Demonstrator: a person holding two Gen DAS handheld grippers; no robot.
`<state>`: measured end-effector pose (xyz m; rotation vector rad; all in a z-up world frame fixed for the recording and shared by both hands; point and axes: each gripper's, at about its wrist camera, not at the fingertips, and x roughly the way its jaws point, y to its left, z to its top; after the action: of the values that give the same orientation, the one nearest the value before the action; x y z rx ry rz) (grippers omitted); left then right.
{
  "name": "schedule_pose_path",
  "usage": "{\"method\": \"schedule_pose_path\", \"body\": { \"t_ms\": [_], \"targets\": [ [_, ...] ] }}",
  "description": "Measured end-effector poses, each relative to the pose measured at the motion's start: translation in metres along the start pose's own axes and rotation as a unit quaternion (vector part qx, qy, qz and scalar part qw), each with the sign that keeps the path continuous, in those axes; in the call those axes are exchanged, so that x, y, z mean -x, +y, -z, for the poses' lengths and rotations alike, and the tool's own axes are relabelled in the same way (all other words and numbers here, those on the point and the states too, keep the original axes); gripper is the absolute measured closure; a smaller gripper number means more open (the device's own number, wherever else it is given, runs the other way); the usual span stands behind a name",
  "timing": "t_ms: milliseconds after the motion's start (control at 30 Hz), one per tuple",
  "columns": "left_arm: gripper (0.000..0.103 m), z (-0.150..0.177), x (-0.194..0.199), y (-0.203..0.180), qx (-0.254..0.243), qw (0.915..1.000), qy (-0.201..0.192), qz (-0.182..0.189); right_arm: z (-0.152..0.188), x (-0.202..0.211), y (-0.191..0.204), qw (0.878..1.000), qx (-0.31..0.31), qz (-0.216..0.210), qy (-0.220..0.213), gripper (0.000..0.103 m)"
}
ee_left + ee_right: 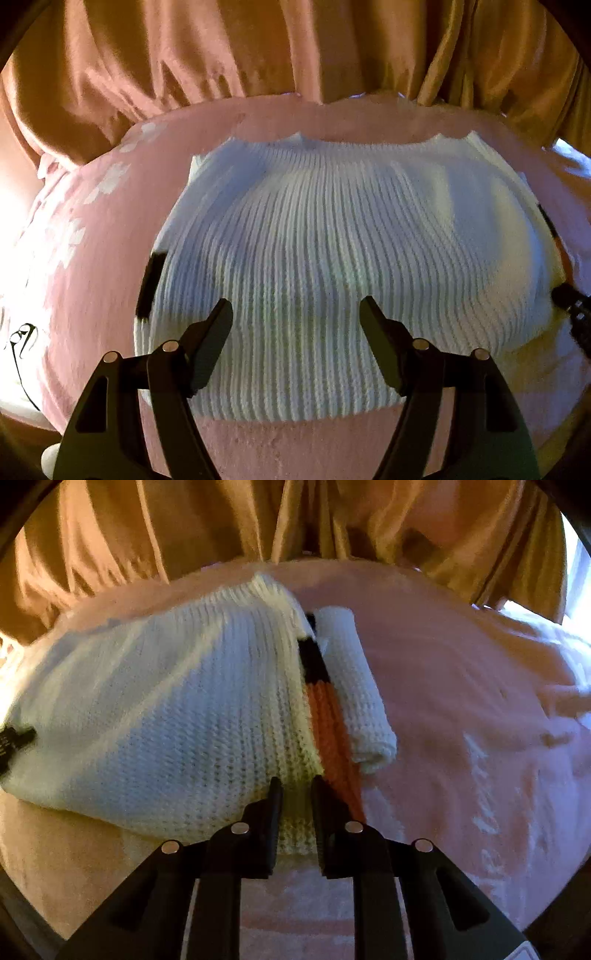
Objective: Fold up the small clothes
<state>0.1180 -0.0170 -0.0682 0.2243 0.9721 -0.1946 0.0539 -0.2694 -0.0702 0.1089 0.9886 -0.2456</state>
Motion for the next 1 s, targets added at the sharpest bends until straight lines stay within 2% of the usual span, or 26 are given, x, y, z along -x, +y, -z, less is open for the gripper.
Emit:
{"method": "schedule_pose_path", "body": {
  "t_ms": [67,133,167,267,433,600,867,1000],
  "targets": [
    [0.034,0.005,0.0,0.001,0.002,1.0,0.006,0.001,-0.003,0.011,0.006,1.0,0.002,-0.007,-0.011,0.085],
    [0.034,0.009,-0.001,0.001,0.004,0.9999,0.01,0.0,-0.008,0.012,0.009,1.0,0.009,0.002,-0.018,0.077],
    [0.034,0.011,-0.001,0.001,0.004,0.9999,0.013,0.002,-0.007,0.011,0.008,1.0,0.008,0.004,-0.015,0.074],
    [0.034,0.015,0.001,0.0,0.003,0.9999,0.013,0.002,-0.006,0.003,0.0,1.0,-0.007,0.008,-0.006,0.074],
    [0.033,0.02,-0.002,-0.001,0.003,0.9998,0.021,0.002,0.001,-0.007,0.004,1.0,-0.003,0.002,0.005,0.062],
    [0.033,0.021,-0.003,0.0,0.003,0.9997,0.023,0.004,-0.003,0.013,0.0,0.999,-0.018,0.0,-0.031,0.056],
    [0.032,0.022,-0.001,-0.003,0.004,0.9997,0.021,0.008,-0.006,-0.011,-0.004,1.0,-0.009,0.004,-0.008,0.052],
    [0.028,0.022,0.002,-0.004,0.002,0.9998,0.019,0.01,-0.008,0.002,-0.006,0.999,-0.018,-0.005,-0.027,0.052]
  ]
}}
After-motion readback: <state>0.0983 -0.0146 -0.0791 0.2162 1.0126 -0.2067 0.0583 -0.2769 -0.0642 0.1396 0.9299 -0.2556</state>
